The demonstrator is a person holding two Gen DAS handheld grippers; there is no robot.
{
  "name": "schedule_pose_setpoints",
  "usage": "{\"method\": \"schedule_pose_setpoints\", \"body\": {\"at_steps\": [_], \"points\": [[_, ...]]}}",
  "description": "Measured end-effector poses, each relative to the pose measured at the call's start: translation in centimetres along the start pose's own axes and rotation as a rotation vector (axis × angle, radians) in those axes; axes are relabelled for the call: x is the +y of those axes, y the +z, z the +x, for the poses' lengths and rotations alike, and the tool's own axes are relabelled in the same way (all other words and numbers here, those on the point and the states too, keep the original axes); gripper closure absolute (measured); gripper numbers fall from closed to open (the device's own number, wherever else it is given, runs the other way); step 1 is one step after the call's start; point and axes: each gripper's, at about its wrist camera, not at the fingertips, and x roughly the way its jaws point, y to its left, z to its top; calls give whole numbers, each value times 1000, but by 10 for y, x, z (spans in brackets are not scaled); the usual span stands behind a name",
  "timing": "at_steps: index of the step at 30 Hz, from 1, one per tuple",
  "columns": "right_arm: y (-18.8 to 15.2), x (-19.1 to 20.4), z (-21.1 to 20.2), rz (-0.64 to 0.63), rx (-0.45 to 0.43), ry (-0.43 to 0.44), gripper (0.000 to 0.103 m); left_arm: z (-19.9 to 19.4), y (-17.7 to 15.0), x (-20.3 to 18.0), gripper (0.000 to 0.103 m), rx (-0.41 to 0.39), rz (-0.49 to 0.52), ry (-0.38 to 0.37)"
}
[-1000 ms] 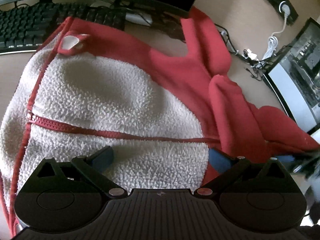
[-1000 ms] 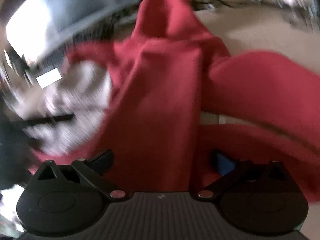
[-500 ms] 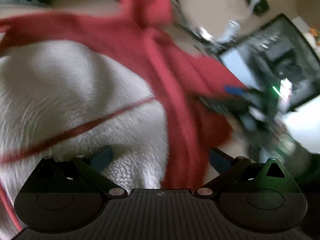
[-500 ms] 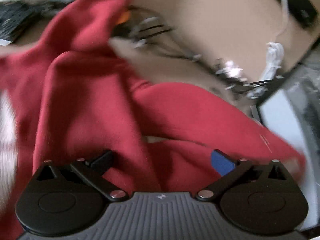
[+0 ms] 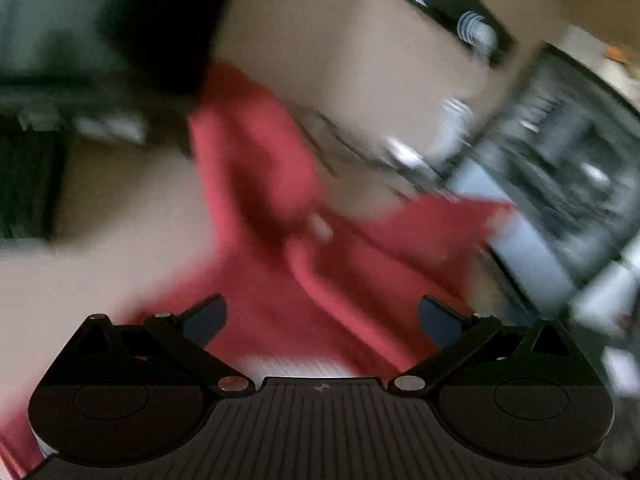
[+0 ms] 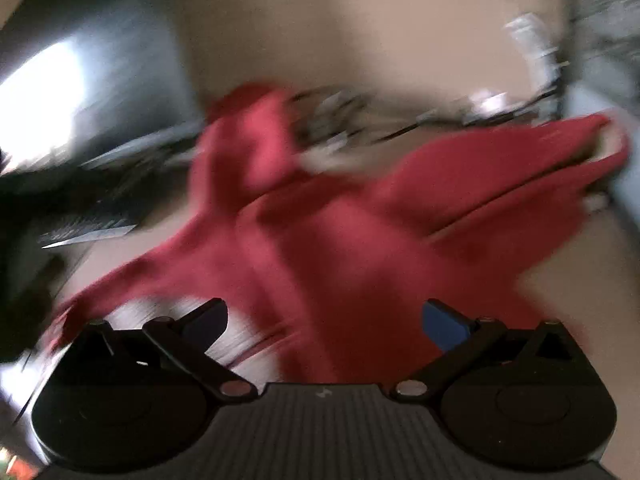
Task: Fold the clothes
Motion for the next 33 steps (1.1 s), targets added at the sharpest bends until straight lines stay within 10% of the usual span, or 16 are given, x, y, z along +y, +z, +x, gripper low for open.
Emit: {"method": "schedule_pose_setpoints", "body": {"at_steps": [6,12,20,24,29,33], "points": [[-24,27,28,-199,99,32,0,79,29,8,0,30,-18,81],[-26,-3,19,-339,168,-36,0,94,21,5,0,41,-149,-66],[-31,-17,14,-366,178,-30,0,48,29,23,0,-131,-426,-327],[-36,-17,13,-365,146,-28,0,45,31,26,0,-128,-423,-247],[-40,-18,12,-366,119,-26,0,74,36,0,0,-67,-263,59],[-44,-22,10,-370,83,-17,0,87,37,-11,41,-71,-208,135]]}}
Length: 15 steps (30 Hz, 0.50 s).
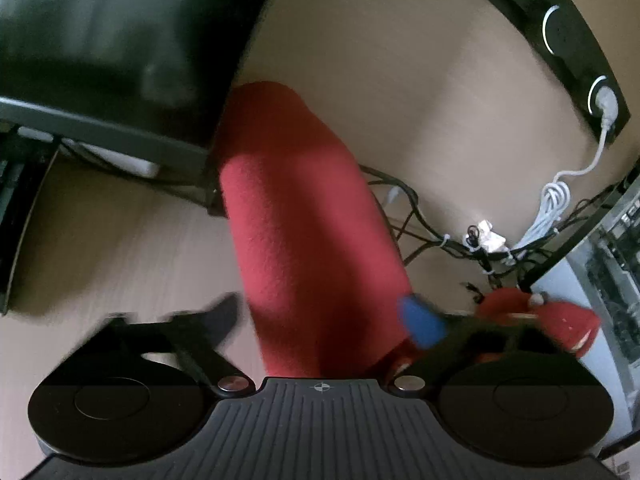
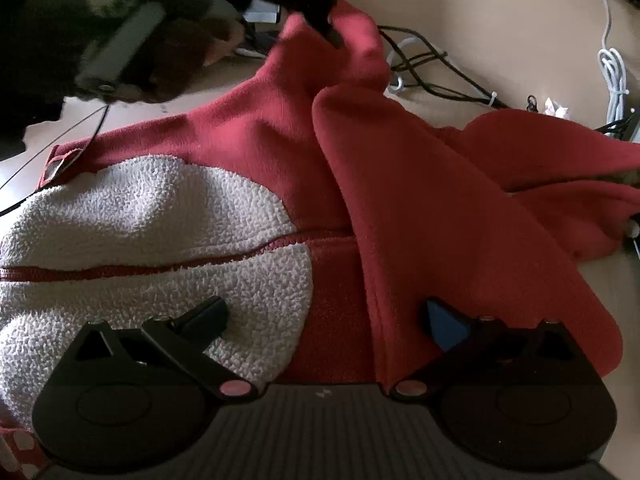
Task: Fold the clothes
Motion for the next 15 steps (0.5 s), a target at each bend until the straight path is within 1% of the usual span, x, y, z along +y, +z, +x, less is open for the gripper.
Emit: {"method": "schedule_pose_setpoints", "body": {"at_steps": [2,3,4,5,6,8,11,12,15], "points": [[-1,-1,-1,-6,-5,8,0,1,3,4,43,4,-7,20],[-1,-2,-1,-9,-6,12,0,1,4,3,52,-4,8,34],[-1,-4,-1,-14,-7,20,0,1,5,3,67,-12,22,47],[0,-6,0,-21,-11,29,0,0,6,3,74,-19,36,61],[0,-8,0,-29,-14,39,0,-4,7,6,83,-28,43,73],[0,-12,2,-47,-18,60,0,-18,6,14,87,-51,41,76],[3,-13,3,-64,-11,80,0,-55,-2,34,91,-89,26,50],[4,-12,4,-67,-10,79,0,-68,-6,41,96,-101,17,46],[6,-9,6,-67,-6,69,0,-97,-19,60,96,-126,-14,53]]}}
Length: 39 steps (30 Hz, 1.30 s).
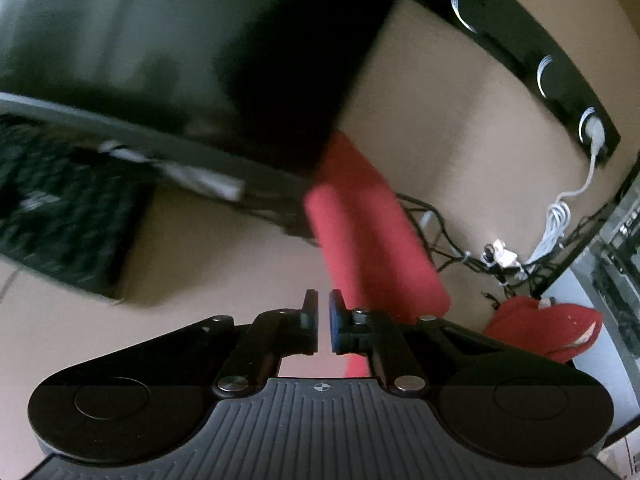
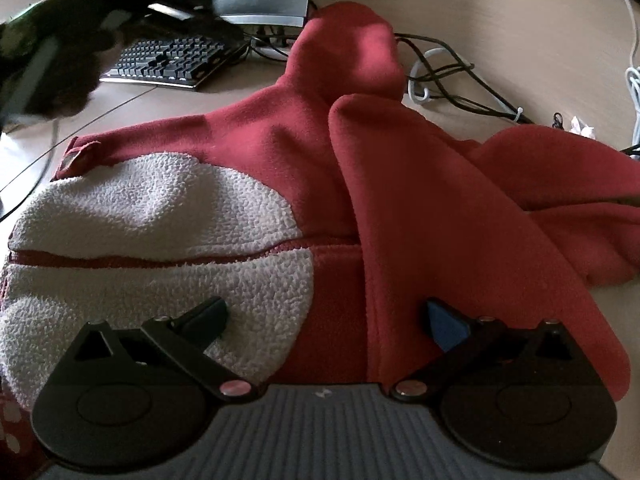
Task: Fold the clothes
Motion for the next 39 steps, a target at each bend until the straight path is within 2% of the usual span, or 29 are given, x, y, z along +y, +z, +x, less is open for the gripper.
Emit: {"method": "schedule_pose_setpoints", "body": {"at_steps": [2,3,4,5,6,9,10,13,20,21,22,23,25,26,28,31,34,39], "points": [[1,3,1,6,3,-12,0,-8,-3,13,87,15,-42,-61],[2,4,1,11,7,-19,0,-8,-4,19,68,28,-79,-96],[2,5,2,15,8,-25,0,-8,-5,24,42,45,-113,-129],[2,6,2,19,9,-30,0,-5,-4,25,33,66,-131,-153],[2,6,2,23,9,-34,0,-2,-4,24,24,72,-134,-163],[1,7,1,28,2,-40,0,20,0,7,9,92,-100,-179],[0,7,1,29,-1,-41,0,27,2,1,9,100,-86,-185],[-1,7,0,26,-9,-37,0,56,11,-21,9,125,-43,-172],[-3,-2,-2,-14,-17,-4,0,135,31,-59,10,152,48,-57],[-3,-6,-3,-20,-19,4,0,141,32,-61,15,160,44,-68],[-3,-10,-3,-25,-22,12,0,146,33,-62,26,174,24,-90],[-4,-13,-3,-28,-27,21,0,148,33,-62,33,185,4,-121],[-5,-17,-2,-34,-36,35,0,143,31,-61,51,192,-43,-219],[-5,-17,-2,-36,-39,38,0,138,30,-61,56,190,-52,-253],[-5,-15,-1,-35,-42,34,0,124,25,-65,90,159,-7,-253],[-5,-14,-1,-30,-45,27,0,101,21,-59,90,107,-9,-224],[-3,-13,0,-27,-43,20,0,73,20,-38,90,49,-63,-188],[-2,-9,0,-43,-30,17,0,26,2,-1,90,8,-150,-155]]}}
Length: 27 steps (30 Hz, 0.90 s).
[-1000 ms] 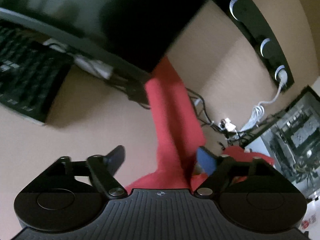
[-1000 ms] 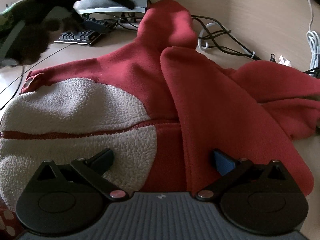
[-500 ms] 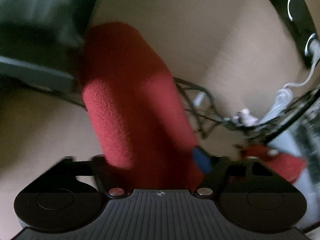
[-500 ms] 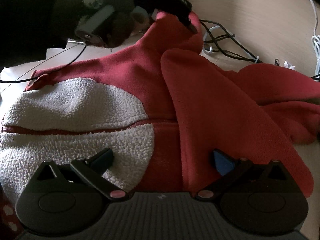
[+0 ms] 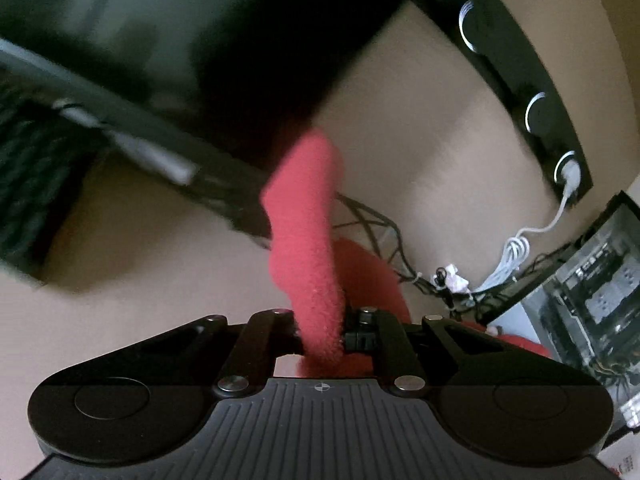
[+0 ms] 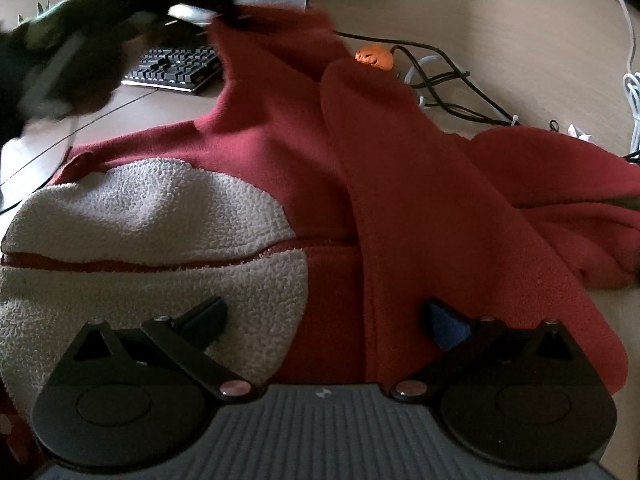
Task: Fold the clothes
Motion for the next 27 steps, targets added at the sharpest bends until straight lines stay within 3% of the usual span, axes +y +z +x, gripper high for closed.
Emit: {"method": "schedule_pose_setpoints", "body": {"at_steps": [6,11,14,15,16,18,21,22,25,27], "points": [[20,32,14,-114,18,69,0,-50,-27,43,90,-23,-76,84],[48,67,40,-183,-16,123,0,-101,-25,84,89,-90,-142,172],[77,73,49,-126,26,116,0,-123,-23,102,63,-66,-146,213],[85,71,46,-83,16,95,0,-131,-22,107,39,-61,-140,224],[90,68,40,-46,-16,54,0,-140,-22,109,22,-62,-118,226],[96,66,34,-14,-59,-45,0,-158,-23,110,12,-65,-63,220],[95,76,58,-110,15,-201,0,-172,-24,103,8,-40,14,162],[93,71,59,-88,14,-268,0,-169,-25,98,7,-11,38,128],[84,31,38,151,-53,-485,0,-150,-37,86,6,107,112,34],[55,-6,0,410,-109,-665,0,-134,-50,80,6,190,139,16]]}}
